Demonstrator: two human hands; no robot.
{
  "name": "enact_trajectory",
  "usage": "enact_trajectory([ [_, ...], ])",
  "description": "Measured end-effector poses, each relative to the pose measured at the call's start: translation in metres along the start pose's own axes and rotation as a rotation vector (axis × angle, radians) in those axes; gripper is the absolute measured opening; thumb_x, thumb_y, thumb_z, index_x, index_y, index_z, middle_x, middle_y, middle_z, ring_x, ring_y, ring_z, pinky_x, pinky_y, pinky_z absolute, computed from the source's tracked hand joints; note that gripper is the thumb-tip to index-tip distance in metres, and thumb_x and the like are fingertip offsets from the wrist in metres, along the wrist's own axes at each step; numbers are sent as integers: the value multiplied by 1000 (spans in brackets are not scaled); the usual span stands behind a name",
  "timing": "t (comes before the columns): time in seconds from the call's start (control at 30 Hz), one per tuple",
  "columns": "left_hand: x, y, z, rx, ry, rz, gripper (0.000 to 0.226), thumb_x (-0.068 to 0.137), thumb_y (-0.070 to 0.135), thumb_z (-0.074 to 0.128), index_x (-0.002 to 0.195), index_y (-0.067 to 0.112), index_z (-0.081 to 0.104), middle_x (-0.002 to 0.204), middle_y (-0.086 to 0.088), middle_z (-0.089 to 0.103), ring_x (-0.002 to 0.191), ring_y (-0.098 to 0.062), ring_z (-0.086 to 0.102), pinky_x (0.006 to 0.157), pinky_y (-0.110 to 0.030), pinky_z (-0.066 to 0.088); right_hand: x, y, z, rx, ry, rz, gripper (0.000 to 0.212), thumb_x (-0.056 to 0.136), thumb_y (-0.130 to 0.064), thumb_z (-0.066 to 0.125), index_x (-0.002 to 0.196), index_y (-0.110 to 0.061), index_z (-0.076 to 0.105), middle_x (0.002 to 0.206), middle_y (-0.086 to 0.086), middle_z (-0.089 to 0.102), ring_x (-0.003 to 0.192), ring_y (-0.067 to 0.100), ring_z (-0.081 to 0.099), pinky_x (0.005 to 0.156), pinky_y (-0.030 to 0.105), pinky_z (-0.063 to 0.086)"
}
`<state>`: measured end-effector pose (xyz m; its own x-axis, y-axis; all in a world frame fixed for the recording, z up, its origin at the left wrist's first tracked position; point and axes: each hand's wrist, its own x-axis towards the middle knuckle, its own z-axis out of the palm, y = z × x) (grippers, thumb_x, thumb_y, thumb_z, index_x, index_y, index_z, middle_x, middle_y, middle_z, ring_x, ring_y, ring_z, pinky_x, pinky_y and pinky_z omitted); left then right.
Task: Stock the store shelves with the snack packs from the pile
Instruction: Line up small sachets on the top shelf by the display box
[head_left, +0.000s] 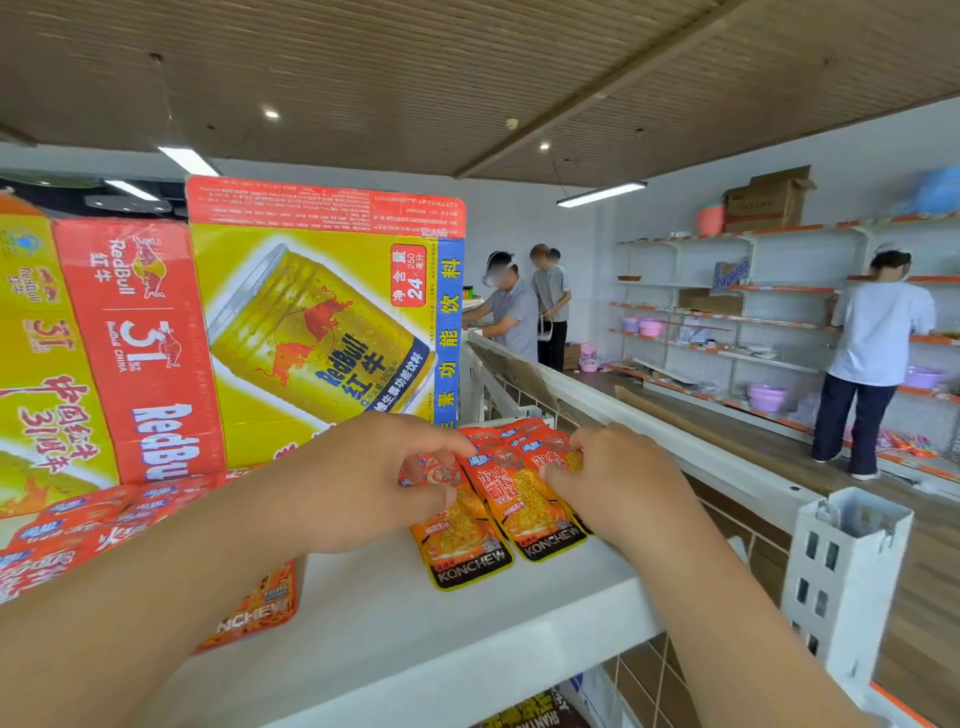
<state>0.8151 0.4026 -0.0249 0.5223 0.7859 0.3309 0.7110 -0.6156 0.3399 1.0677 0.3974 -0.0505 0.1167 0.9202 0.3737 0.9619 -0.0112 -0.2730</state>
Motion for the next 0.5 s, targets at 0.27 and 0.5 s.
enact_trajectory([
  [0.27,0,0,0,13,-6,9,37,90,38,73,122,53,63,112,27,65,92,1,62,80,-25,47,0,-1,-1,13,-15,-10,57,90,-63,56,132,-24,59,124,5,61,110,24,59,87,35,46],
  [0.5,0,-2,-3,-3,-21,4,39,79,57,61,116,67,55,108,13,71,88,-5,66,85,-39,53,-2,1,-2,35,48,-14,51,90,-60,57,125,-22,62,119,8,60,108,29,57,88,38,48],
])
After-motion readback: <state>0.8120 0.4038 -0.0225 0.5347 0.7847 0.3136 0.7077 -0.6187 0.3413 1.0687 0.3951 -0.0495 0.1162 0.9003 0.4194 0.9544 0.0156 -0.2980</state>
